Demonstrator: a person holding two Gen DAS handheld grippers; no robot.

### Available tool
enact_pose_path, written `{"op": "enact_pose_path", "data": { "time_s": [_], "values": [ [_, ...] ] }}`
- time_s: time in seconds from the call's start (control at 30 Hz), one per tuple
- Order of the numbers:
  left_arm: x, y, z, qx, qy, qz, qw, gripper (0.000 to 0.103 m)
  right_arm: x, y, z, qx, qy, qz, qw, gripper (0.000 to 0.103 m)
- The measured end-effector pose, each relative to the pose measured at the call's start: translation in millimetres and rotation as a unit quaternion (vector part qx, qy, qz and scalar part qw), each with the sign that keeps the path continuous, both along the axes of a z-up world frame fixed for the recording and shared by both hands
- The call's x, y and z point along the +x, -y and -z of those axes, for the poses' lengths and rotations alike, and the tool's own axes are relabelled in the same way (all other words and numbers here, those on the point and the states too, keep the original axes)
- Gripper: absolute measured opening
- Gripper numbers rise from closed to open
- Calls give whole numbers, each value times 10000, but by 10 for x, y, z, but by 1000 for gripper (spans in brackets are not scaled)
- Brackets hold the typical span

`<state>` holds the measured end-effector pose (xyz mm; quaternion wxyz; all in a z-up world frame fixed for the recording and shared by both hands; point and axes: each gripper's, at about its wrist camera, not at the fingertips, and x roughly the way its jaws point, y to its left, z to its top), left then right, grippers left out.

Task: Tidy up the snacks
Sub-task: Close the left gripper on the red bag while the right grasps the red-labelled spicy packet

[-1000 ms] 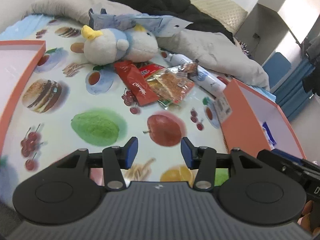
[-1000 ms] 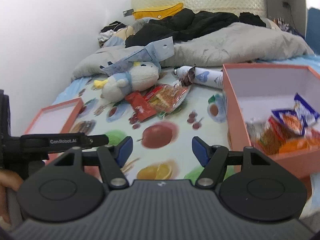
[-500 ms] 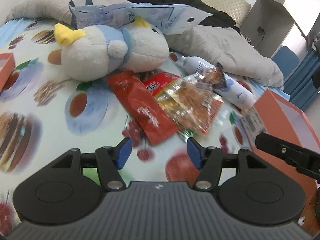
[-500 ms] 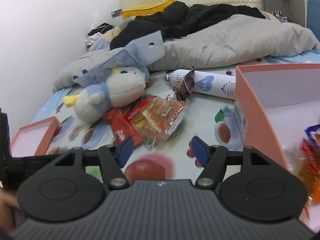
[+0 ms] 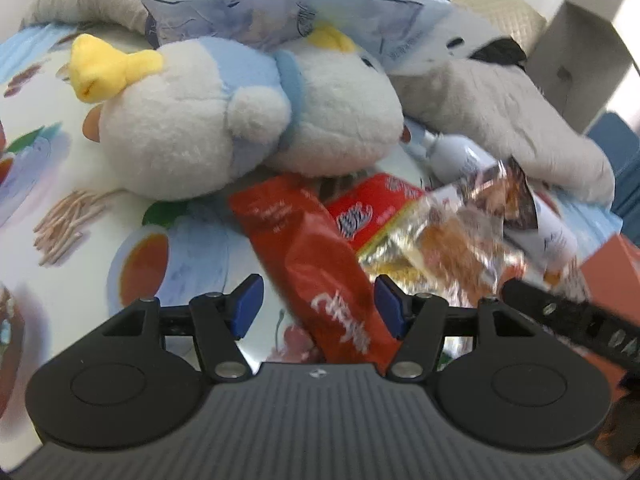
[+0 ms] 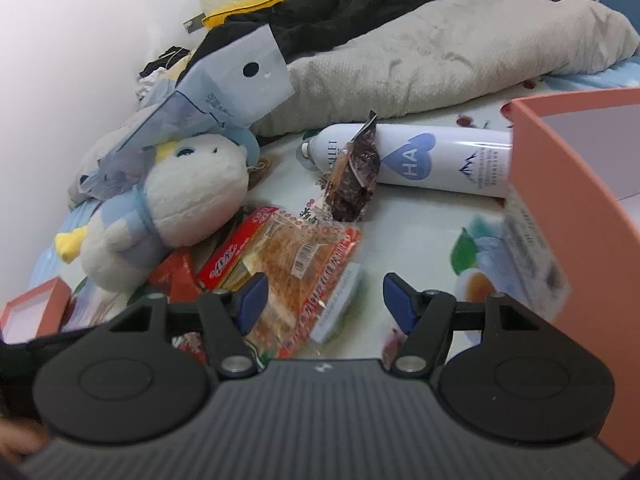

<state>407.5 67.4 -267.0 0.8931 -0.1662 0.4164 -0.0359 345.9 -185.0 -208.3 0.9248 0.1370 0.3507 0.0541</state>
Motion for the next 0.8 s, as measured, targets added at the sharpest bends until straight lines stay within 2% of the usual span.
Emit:
{"op": "enact_pose_path", "data": {
  "time_s": [0.13,0.23,0.33,0.4,0.57,0.67,0.8],
  "values": [
    [131,45,40,163,119,29,9998,67,177,-82,65,-220,-9,119,9997,67],
    [191,76,47,322,153,-23,9994,67,276,-121,127,-251,-114,-28,9996,66],
    [255,122,53,582,176,-97,9981,67,294,-163,157,-370,-95,-145,9992,59],
    [308,174,58,797,149,-119,9966,67,272,-187,139,-453,-28,-247,9987,48],
    [356,253,82,1169,116,-168,9929,64,171,-248,86,-709,105,-310,9969,42],
    [326,260,85,1278,142,-112,9916,56,93,-231,46,-749,167,-242,9968,42],
    [216,198,37,1215,151,-48,9925,37,-56,-198,-12,-809,245,-224,9962,41]
  ]
}}
